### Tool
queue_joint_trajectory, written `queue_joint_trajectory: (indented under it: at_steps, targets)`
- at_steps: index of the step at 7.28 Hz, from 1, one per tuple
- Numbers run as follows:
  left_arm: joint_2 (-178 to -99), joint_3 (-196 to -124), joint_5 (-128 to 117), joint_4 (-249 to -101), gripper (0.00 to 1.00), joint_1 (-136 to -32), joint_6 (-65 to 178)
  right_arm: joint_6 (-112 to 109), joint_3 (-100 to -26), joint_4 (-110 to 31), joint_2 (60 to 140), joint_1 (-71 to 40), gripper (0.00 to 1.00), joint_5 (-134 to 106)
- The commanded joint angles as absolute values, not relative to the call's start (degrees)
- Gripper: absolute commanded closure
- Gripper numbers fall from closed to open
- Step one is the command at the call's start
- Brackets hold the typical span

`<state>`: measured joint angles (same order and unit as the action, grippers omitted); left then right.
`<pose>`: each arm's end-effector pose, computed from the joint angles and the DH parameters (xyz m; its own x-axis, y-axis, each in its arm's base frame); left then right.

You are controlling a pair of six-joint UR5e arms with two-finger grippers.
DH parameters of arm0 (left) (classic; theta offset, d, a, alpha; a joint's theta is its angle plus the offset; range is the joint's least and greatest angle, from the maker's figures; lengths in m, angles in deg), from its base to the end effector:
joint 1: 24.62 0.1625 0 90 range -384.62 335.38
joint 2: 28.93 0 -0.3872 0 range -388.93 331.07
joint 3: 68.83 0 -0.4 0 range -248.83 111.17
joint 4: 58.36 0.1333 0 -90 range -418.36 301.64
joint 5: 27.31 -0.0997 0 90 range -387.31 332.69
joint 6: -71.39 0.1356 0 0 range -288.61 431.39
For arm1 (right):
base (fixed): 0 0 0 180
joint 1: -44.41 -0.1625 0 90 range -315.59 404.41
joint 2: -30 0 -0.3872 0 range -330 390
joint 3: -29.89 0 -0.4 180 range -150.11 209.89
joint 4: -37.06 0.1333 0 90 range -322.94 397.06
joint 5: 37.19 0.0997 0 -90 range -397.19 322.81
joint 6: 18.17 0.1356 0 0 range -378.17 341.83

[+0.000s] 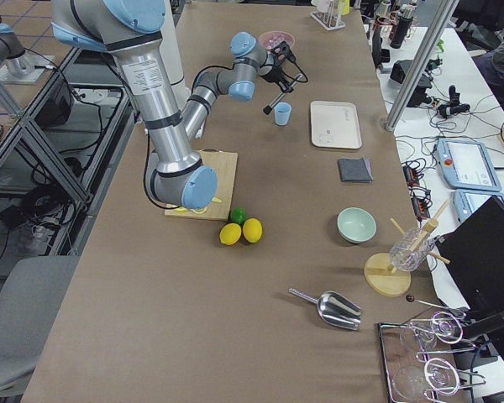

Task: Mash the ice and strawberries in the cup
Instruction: 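Lift the steel rod with the right gripper and carry it over the cup, then lower the steel rod into the blue cup and press down on the contents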

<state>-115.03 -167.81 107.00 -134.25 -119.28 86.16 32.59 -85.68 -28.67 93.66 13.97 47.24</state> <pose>-0.0754 -0.4507 0.6249 0.7015 0.0891 -0.7071 -0.1020 0.9945 0.0241 -0.4202 -0.4168 0.1301 0.5299 -0.4189 0.7374 -0.3232 0.7042 0.6322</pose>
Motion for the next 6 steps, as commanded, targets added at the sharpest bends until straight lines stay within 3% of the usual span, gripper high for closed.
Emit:
queue_joint_trajectory:
  at_steps: [1, 3, 6]
  targets:
    - [-113.2, -168.1, 107.1, -134.6, 0.00, -119.3, 86.2, 32.5, -85.3, -23.4, 92.3, 22.4, 1.00, 31.0]
    - [-112.1, -168.1, 107.0, -134.7, 0.00, -119.3, 86.5, 32.6, -84.6, -19.5, 91.9, 27.0, 1.00, 20.0]
    - [-110.8, -167.9, 107.0, -134.7, 0.00, -119.3, 86.6, 27.2, -78.9, -8.5, 88.1, 24.7, 1.00, 17.0]
